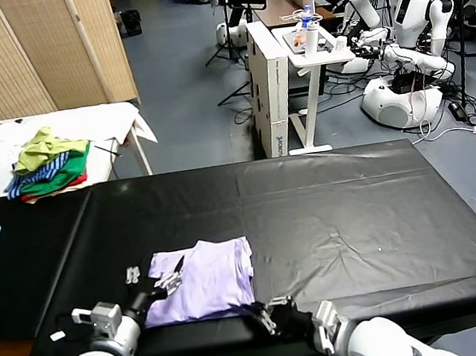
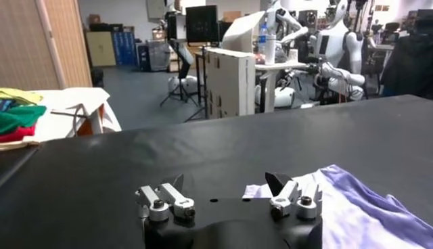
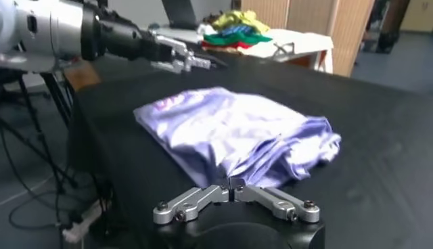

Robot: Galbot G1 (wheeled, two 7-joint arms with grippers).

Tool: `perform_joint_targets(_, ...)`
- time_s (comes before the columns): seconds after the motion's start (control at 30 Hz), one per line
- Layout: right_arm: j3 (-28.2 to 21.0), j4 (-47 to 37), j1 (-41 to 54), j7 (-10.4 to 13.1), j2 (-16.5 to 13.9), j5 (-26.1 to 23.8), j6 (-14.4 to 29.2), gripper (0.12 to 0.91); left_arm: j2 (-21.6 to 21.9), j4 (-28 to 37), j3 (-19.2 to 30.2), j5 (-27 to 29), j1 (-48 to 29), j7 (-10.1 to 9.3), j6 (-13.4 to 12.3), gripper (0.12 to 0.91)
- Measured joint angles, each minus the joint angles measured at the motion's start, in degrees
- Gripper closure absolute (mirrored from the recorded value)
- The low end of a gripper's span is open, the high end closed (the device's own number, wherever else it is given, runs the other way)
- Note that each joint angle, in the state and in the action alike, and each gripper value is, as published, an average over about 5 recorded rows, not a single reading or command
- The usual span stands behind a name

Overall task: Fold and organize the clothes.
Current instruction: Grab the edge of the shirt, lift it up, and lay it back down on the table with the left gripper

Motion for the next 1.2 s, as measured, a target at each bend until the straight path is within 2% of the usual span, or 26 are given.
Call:
perform_joint_targets(0.1, 0.8, 0.6, -0.9, 0.8, -0.5, 0.8, -0.8, 0.869, -0.4, 0.6, -0.2, 0.2, 0.0, 0.06, -0.4, 0.123)
perform_joint_targets(0.17, 1.6, 1.2, -1.6, 1.4, -1.0, 1.2, -0.9, 0.804, -0.8, 1.0, -0.4, 0.4, 0.1, 0.08, -0.8, 0.123)
perform_joint_targets(0.33, 5.5, 3.5, -4.3, 3.0, -2.3, 1.9, -0.8, 0.494, -2.0, 2.4, -1.5, 0.6, 0.3, 0.09, -1.6, 0.123)
perform_joint_targets(0.47, 9.9, 5.7, -7.1, 3.2, -2.4, 2.5, -0.7, 0.269, -3.5, 3.5, -2.5, 0.4, 0.8, 0.44, -2.1, 0.123)
perform_joint_targets(0.53, 12.2, 6.5, -8.6, 3.3, -2.0, 2.8, -0.7, 0.187, -4.4, 3.9, -3.0, 0.1, 0.9, 0.83, -2.4, 0.123)
perform_joint_targets(0.6, 14.4, 6.9, -9.9, 3.5, -1.4, 3.3, -0.7, 0.137, -5.5, 4.1, -3.7, -0.5, 1.2, 1.11, -2.6, 0.123)
perform_joint_targets(0.83, 20.2, 6.8, -11.4, 4.2, 0.8, 4.7, -0.5, 0.119, -10.1, 3.9, -5.9, -3.4, 2.6, 1.6, -2.7, 0.123)
perform_joint_targets(1.2, 23.4, 6.3, -12.0, 4.2, 1.9, 5.3, -0.3, 0.118, -15.2, 5.6, -8.2, -7.7, 3.8, 2.49, -3.5, 0.123)
